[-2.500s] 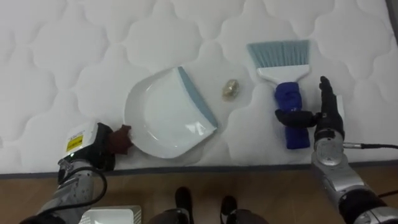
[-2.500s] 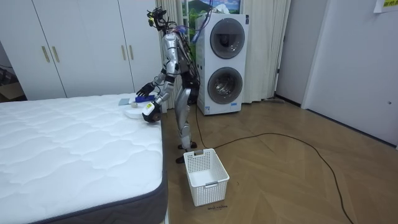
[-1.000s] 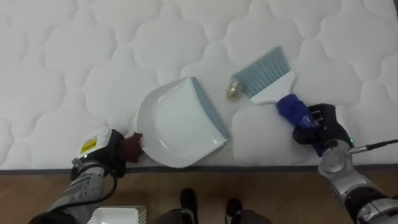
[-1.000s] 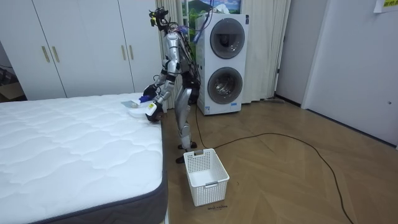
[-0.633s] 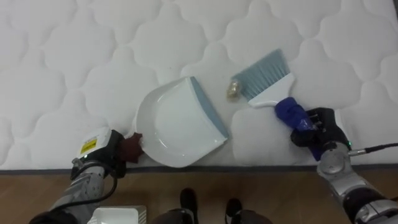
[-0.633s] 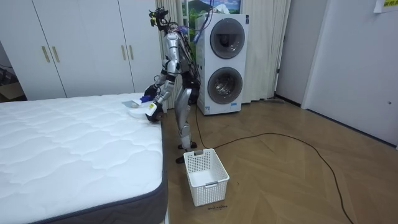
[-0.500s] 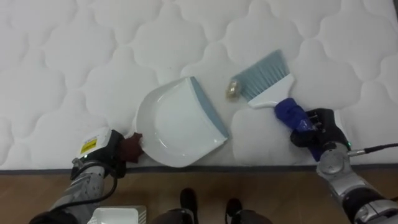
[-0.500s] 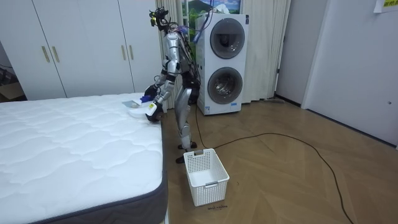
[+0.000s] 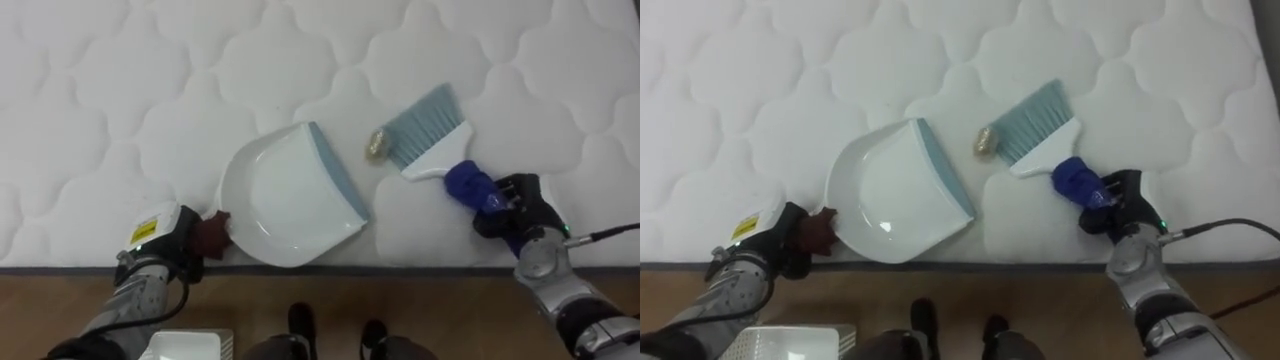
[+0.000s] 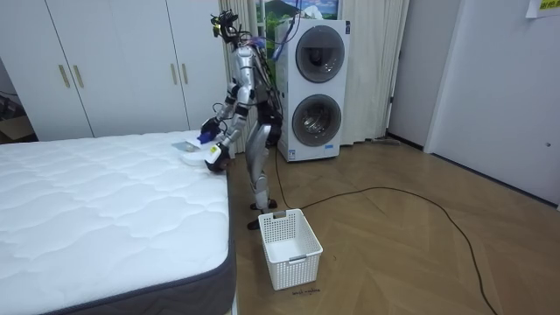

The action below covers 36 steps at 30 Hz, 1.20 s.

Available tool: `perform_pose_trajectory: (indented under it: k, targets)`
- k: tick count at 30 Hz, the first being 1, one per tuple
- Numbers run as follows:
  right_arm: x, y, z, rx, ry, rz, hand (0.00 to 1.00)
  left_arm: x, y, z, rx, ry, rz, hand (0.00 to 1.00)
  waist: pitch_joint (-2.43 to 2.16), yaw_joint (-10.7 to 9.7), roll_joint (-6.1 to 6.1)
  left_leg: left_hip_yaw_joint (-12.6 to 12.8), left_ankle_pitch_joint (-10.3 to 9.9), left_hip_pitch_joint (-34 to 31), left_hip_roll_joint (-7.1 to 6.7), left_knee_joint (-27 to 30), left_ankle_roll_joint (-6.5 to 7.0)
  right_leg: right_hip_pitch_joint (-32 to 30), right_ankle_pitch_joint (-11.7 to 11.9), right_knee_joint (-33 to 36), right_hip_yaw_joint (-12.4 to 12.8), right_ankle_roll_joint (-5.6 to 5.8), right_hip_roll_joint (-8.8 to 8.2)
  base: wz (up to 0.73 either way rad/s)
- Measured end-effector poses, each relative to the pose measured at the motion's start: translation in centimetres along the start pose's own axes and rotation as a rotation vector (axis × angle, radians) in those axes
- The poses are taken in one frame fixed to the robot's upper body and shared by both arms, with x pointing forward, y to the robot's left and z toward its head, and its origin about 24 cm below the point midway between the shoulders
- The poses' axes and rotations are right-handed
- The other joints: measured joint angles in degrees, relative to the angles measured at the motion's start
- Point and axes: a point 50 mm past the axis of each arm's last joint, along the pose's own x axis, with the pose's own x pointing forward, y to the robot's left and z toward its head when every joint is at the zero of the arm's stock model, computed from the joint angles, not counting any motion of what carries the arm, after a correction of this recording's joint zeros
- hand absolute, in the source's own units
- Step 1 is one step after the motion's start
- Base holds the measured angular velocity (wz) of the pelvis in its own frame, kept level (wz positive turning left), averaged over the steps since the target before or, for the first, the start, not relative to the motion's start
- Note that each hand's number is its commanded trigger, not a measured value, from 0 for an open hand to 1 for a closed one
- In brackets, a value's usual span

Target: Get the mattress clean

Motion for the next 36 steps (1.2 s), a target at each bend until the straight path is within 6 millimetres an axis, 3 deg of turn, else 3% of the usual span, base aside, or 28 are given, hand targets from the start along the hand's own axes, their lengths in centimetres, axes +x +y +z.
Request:
perform_pose_trajectory:
  k: [1, 6, 8, 11, 14, 20, 24, 36]
  targets:
    - [0.2, -0.4, 0.0, -0.033, -0.005, -0.008, 1.00, 0.1, 0.2, 0.0, 0.004, 0.000, 0.002, 1.00, 0.00, 0.12, -0.31, -0.06, 0.00, 0.01, 0.00, 0.03, 0.00, 0.04, 0.00, 0.01, -0.09, 0.00, -0.02, 0.00]
    - [1.3, -4.1, -0.6, -0.367, -0.049, -0.069, 1.00, 0.3, 1.8, -0.6, 0.101, -0.021, 0.042, 1.00, -0.13, 1.53, -4.56, -0.28, 0.04, -0.09, 0.40, 0.41, 0.07, 0.19, 0.10, -0.23, -0.46, -0.25, 0.35, -0.01]
    - [1.7, -5.6, -0.4, -0.489, -0.063, -0.092, 1.00, 0.4, 2.5, -0.7, 0.155, -0.038, 0.056, 1.00, -0.04, 1.60, -5.05, -0.30, 0.02, -0.48, 0.67, 0.82, 0.09, 0.14, 0.21, -0.45, -0.71, -0.35, 0.49, -0.02]
    - [2.2, -7.1, -0.1, -0.641, -0.077, -0.122, 1.00, 0.4, 3.1, -1.1, 0.218, -0.048, 0.063, 1.00, -0.01, 1.63, -5.47, -0.08, -0.05, -0.41, 0.97, 1.00, 0.18, 0.13, 0.86, -0.45, -0.73, -0.42, 0.60, -0.07]
    - [2.3, -7.2, 0.3, -0.725, -0.099, -0.119, 1.00, 0.5, 3.6, -1.4, 0.233, -0.041, 0.070, 1.00, 0.20, 1.71, -6.01, -0.09, -0.08, -0.52, 1.15, 1.11, 0.17, 0.06, 0.93, -0.40, -0.99, -0.53, 0.66, -0.04]
    - [3.0, -8.5, 2.8, -0.899, -0.163, -0.175, 1.00, 0.9, 4.4, -1.0, 0.317, -0.053, 0.082, 1.00, 0.17, 3.33, -6.48, 0.52, -0.21, -0.66, 2.53, 1.11, -0.16, 0.59, 2.31, -2.73, -1.98, -1.05, 1.65, -0.11]
    - [3.0, -8.5, 3.1, -0.987, -0.181, -0.195, 1.00, 1.0, 4.5, -1.0, 0.323, -0.053, 0.082, 1.00, 0.20, 4.22, -7.05, 0.56, -0.35, -0.58, 2.99, 1.06, -0.39, 0.91, 2.55, -3.51, -2.02, -1.24, 2.15, -0.01]
    - [3.0, -8.4, 6.3, -1.177, -0.279, -0.265, 1.00, 0.9, 5.6, -1.5, 0.369, -0.050, 0.075, 1.00, 0.20, 4.28, -8.41, 0.49, -0.12, -0.48, 3.53, -0.11, -0.96, 1.68, 3.30, -5.97, -3.83, -1.65, 2.54, -0.02]
